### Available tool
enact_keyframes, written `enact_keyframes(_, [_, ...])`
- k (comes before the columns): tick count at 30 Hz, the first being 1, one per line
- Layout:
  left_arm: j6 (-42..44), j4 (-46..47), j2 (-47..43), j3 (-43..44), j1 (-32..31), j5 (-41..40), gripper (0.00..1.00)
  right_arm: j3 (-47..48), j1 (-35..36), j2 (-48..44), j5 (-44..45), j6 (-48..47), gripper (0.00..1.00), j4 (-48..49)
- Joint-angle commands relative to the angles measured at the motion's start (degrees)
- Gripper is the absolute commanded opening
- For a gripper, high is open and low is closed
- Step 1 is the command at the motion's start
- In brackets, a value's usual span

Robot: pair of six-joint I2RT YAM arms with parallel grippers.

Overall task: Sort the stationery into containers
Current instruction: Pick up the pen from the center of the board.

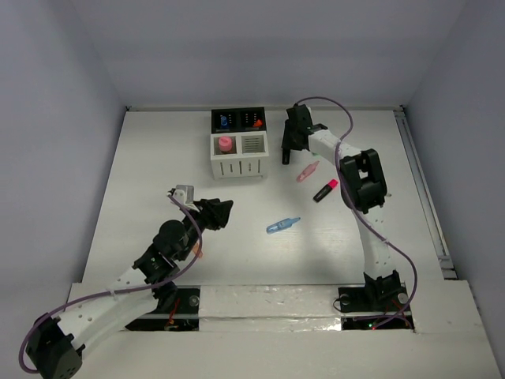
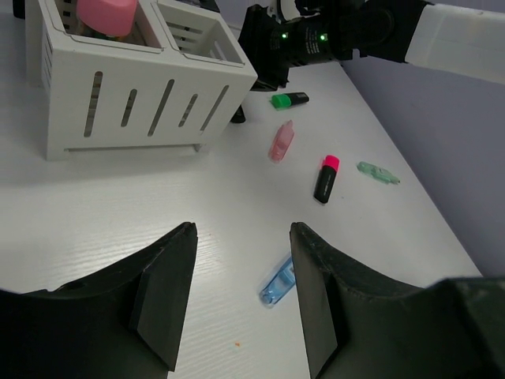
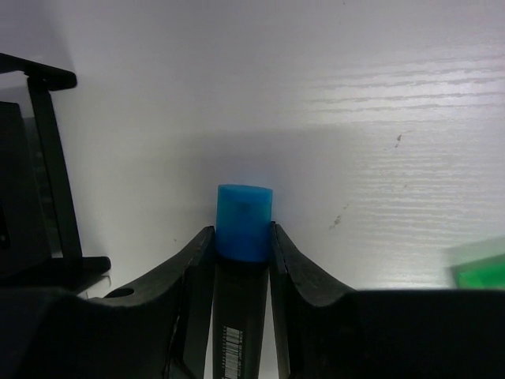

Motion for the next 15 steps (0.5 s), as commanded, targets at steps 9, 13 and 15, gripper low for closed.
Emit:
enact_keyframes(9, [0.64, 2.03, -0.42, 0.95, -0.26, -1.42, 0.47, -17.87, 0.50, -20.76, 1.08, 0.29, 0.05, 25.09])
enact_keyframes(13, [0.73, 2.30, 0.46, 1.04, -0.26, -1.69, 0.47, -20.60, 1.03, -26.57, 3.20, -0.67, 0.05, 30.36])
enact_keyframes(15, [0.73, 2.47, 0.63, 0.95, -0.26, -1.77, 0.47, -21.04, 1.03, -28.15, 2.07, -1.29, 0.05, 34.56])
